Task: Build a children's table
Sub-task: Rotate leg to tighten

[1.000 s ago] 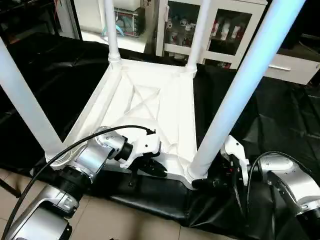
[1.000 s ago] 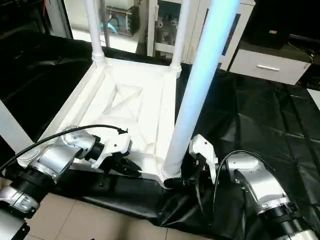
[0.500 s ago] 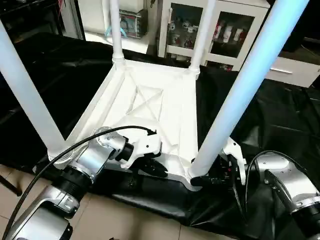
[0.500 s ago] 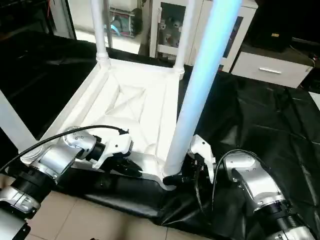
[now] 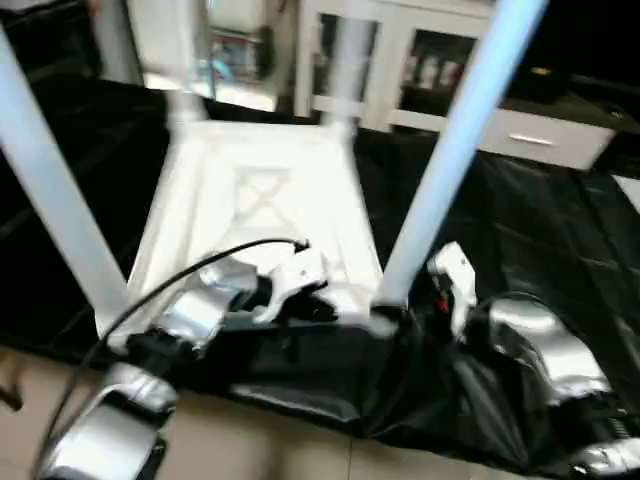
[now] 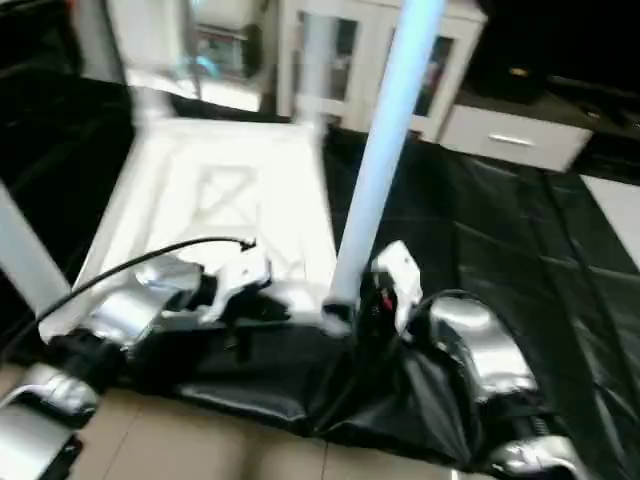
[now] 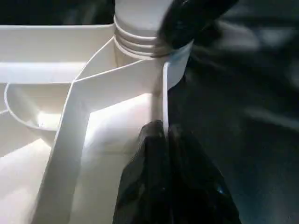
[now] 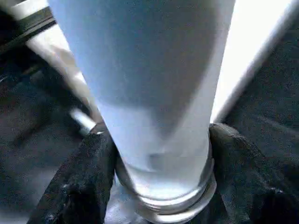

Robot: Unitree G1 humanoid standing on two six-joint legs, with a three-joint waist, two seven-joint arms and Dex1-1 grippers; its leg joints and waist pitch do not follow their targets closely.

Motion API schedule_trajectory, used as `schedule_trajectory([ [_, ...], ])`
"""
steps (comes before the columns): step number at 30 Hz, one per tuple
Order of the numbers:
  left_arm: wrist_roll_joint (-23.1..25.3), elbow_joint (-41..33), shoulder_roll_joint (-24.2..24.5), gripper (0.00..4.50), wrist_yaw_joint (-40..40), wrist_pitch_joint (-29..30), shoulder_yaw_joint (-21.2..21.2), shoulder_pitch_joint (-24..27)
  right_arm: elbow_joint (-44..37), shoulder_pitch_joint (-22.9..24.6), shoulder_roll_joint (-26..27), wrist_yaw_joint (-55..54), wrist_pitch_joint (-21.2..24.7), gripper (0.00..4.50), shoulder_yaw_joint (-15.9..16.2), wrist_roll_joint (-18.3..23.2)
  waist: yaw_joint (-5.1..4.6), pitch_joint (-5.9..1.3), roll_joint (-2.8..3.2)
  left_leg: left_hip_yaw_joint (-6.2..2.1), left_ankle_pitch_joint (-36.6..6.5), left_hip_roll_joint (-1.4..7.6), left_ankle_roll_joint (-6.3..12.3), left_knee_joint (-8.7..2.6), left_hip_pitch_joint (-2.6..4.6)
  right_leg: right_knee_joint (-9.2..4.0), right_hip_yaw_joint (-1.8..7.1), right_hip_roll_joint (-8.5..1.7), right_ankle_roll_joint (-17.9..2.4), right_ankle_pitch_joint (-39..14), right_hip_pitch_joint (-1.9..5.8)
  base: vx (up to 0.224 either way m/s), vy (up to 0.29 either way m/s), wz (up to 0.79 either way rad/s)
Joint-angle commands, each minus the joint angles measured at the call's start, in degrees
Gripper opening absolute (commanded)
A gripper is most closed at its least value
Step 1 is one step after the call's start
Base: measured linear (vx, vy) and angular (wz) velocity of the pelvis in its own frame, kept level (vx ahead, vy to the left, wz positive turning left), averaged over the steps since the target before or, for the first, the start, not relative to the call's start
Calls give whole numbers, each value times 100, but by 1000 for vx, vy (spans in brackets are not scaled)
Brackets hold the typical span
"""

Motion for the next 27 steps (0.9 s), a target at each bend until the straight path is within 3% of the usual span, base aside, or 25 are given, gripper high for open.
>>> schedule_trajectory([
  [1, 76, 374, -335, 0, 569, 0, 38, -226, 291, -222, 410, -1031, 80, 261, -100, -244, -4, -294, 18, -63, -2034, 36, -147, -507, -40, -511, 82, -119, -595, -3073, 230, 0, 0, 0],
  [2, 95, 405, -347, 0, 609, -10, 47, -236, 317, -232, 444, -1085, 76, 261, -114, -266, -11, -295, 49, -78, -2040, 39, -167, -517, -53, -500, 83, -122, -611, -3023, 247, 0, 0, 0],
  [3, 105, 441, -369, 0, 671, -8, 63, -255, 357, -248, 478, -1164, 65, 261, -126, -287, -10, -298, 38, -82, -2039, 42, -157, -524, -52, -516, 78, -123, -621, -2983, 260, 0, 0, 0],
  [4, 167, 785, -596, 0, 1312, 14, 230, -439, 733, -417, 790, -1920, -38, 261, -224, -463, -8, -269, 149, -79, -2074, 43, -153, -541, -42, -517, 96, -99, -703, -2732, 236, 0, 0, 0],
  [5, 171, 970, -742, 0, 1651, 71, 324, -546, 971, -531, 994, -2436, -130, 261, -311, -528, -43, -259, 92, -54, -2227, 27, -154, -529, -11, -524, 90, -64, -764, -2708, 195, 0, 0, 0],
  [6, 172, 982, -752, 0, 1674, 75, 330, -553, 987, -539, 1008, -2471, -136, 261, -317, -532, -42, -260, 101, -68, -2254, 17, -184, -524, -8, -508, 84, -69, -773, -2747, 210, 0, 0, 0],
  [7, 230, 1258, -950, 0, 2271, 127, 432, -713, 1349, -719, 1325, -3275, -283, 261, -466, -601, -41, -271, 135, -76, -2264, 12, -186, -524, 0, -519, 78, -87, -779, -2833, 225, 0, 0, 0],
  [8, 257, 1376, -1025, 0, 2523, 100, 463, -789, 1546, -814, 1478, -3680, -424, 261, -507, -651, -62, -275, 139, -64, -2276, 5, -178, -519, -4, -527, 88, -92, -786, -2849, 195, 0, 0, 0],
  [9, 273, 1483, -1075, 0, 2696, 62, 484, -854, 1681, -883, 1580, -3947, -513, 261, -536, -698, -74, -281, 179, -72, -2302, 12, -251, -518, 35, -540, 85, -83, -806, -2768, 184, 0, 0, 0],
  [11, 257, 1634, -1173, 0, 3051, -43, 576, -953, 1890, -999, 1740, -4222, -691, 261, -476, -817, -75, -292, 162, -59, -2149, 1, -184, -524, -5, -480, 96, -55, -904, -2306, 230, 0, 0, 0],
  [12, 279, 1713, -1202, 0, 3112, -96, 579, -1006, 2007, -1076, 1818, -4312, -775, 261, -453, -883, -56, -319, 240, -48, -2001, 6, -142, -519, 7, -448, 117, -64, -1006, -1988, 252, 0, 0, 0],
  [13, 308, 1762, -1228, 0, 3122, -179, 565, -1046, 2091, -1152, 1895, -4331, -889, 259, -423, -935, -70, -321, 196, -27, -1955, 10, -107, -512, 11, -452, 121, -52, -1062, -1835, 243, 0, 0, 0],
  [15, 364, 1851, -1246, 0, 3039, -283, 527, -1107, 2139, -1250, 1986, -4235, -1099, 252, -455, -920, -75, -327, 124, -15, -1828, 0, -8, -509, -44, -417, 117, -58, -1107, -1746, 294, 0, 0, 0],
  [16, 383, 1881, -1246, 0, 2997, -311, 517, -1123, 2121, -1271, 2010, -4157, -1187, 251, -494, -883, -40, -336, 171, 12, -1649, 10, 91, -491, -5, -412, 138, -80, -1172, -1617, 274, 0, 0, 0],
  [17, 439, 1913, -1194, 0, 2868, -402, 461, -1127, 2005, -1264, 1987, -3723, -1371, 251, -477, -789, -42, -342, 125, 20, -1545, 11, 134, -486, -20, -398, 140, -78, -1201, -1507, 289, 0, 0, 0],
  [20, 478, 1879, -1091, 0, 2653, -489, 395, -1083, 1696, -1151, 1893, -3155, -1573, 251, -361, -707, 18, -357, 113, 28, -1109, 18, 300, -474, -57, -338, 141, -90, -1276, -1125, 345, 0, 0, 0],
  [21, 469, 1865, -1063, 0, 2583, -504, 390, -1070, 1578, -1104, 1847, -3018, -1641, 307, -330, -693, 51, -356, 120, 39, -870, 23, 422, -463, -56, -300, 149, -90, -1388, -834, 355, 0, 0, 0],
  [22, 471, 1818, -1006, 0, 2457, -550, 362, -1031, 1359, -1010, 1769, -2910, -1649, 321, -323, -640, 71, -356, 115, 49, -747, 24, 480, -457, -38, -286, 151, -86, -1452, -710, 352, 0, 0, 0],
  [23, 480, 1783, -965, 0, 2344, -607, 326, -1001, 1203, -946, 1708, -2842, -1639, 321, -320, -607, 82, -349, 93, 51, -749, 23, 524, -458, -48, -293, 149, -82, -1456, -719, 363, 0, 0, 0],
  [25, 463, 1538, -793, 0, 1929, -676, 228, -816, 620, -682, 1418, -2566, -1463, 341, -301, -511, 102, -341, 119, 26, -816, 48, 534, -482, -64, -296, 148, -105, -1376, -891, 386, 0, 0, 0],
  [27, 421, 1324, -660, 0, 1557, -681, 173, -656, 218, -499, 1142, -2274, -1283, 364, -308, -447, 81, -328, 104, 29, -833, 58, 516, -482, -65, -301, 157, -98, -1373, -941, 370, 0, 0, 0],
])
